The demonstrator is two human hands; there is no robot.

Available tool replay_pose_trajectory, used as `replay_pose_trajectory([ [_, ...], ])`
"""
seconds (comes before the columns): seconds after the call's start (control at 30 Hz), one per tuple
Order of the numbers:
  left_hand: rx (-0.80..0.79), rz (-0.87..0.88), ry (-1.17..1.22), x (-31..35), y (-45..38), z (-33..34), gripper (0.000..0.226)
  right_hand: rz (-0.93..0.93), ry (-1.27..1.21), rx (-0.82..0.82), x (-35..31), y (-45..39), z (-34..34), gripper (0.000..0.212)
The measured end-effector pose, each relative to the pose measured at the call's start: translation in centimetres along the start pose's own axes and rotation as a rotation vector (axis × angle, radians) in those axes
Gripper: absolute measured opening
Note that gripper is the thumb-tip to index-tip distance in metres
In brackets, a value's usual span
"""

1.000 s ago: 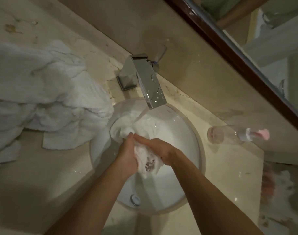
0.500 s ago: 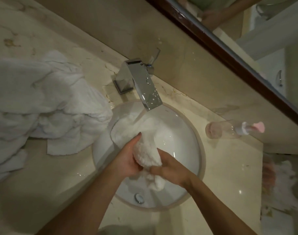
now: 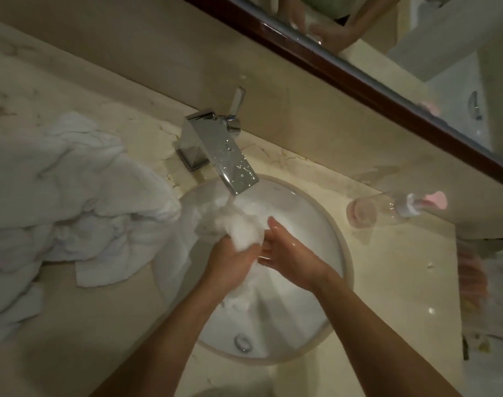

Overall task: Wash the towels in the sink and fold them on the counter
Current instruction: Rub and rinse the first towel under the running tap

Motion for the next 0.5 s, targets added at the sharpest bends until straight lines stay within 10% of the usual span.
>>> replay_pose_trajectory([
  [0.17,-0.046,0.037,-0.936,-0.2,1.7,-0.8,0.056,0.022,0.091,0.07,-2.3,-4.5,2.8,0.042],
  [0.33,-0.156,-0.095,-0.183,-2.1,1.8,-3.0,0.038,-0.179,0.167,0.244,-6.2,-5.2,1.7,0.048],
  [0.43,0.215,0.051,-0.536,-1.1,0.2,-7.1,0.07,-0.163,0.072,0.142,-7.2,-4.7,1.3,0.053],
  [0.5,0.175,0.227,-0.656,0.2,-2.0,-6.4,0.098,-0.043,0.043,-0.031,-6.4,-3.3,1.9,0.045],
])
Point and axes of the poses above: each hand's wrist, its own y-axis away from the middle knuckle, its own z-axis out of the palm, x = y × z, the point moved 7 cm from there along -y, towards the middle knuckle, and after that the axes turned 6 degrees about -x, right-handed, at the moved point
